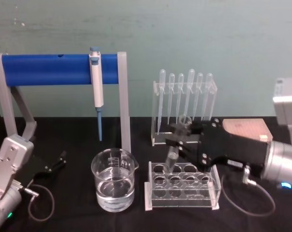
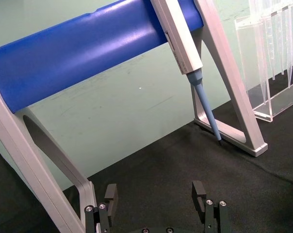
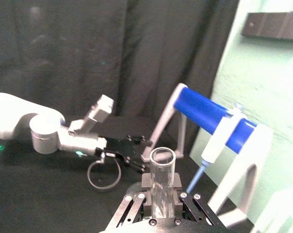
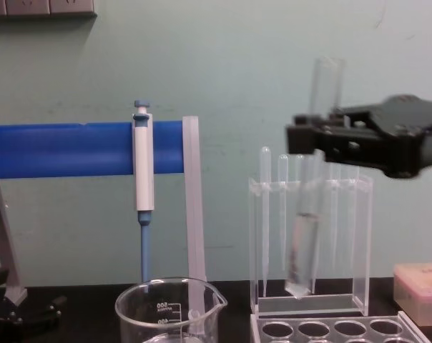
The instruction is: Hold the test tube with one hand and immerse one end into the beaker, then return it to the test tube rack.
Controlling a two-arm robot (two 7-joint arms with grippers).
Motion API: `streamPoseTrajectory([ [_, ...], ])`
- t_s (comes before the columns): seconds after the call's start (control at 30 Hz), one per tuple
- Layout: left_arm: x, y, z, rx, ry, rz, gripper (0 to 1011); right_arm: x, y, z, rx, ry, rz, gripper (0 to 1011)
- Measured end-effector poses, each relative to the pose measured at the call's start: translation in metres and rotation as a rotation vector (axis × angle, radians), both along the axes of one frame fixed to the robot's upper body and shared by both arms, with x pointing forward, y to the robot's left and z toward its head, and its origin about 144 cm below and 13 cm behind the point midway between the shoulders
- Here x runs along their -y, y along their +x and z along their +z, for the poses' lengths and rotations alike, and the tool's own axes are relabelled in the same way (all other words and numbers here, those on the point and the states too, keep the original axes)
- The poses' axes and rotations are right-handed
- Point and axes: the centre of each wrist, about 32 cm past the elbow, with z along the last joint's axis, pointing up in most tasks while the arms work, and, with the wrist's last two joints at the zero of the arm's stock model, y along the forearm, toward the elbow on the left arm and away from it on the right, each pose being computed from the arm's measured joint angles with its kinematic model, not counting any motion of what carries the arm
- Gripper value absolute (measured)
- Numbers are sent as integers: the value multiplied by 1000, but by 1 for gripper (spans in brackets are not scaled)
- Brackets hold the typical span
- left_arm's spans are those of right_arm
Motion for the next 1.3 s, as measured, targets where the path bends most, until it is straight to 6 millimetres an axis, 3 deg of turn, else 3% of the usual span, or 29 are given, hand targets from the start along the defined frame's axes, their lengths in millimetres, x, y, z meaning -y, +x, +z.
streamPoseTrajectory([
  [0.3,0,0,0,0,0,0,1000,17,-9,-21,-24,15,-64,225],
  [0.6,0,0,0,0,0,0,1000,24,-5,-38,-38,30,-93,225],
  [1.3,0,0,0,0,0,0,1000,24,12,-59,-70,43,-95,225],
])
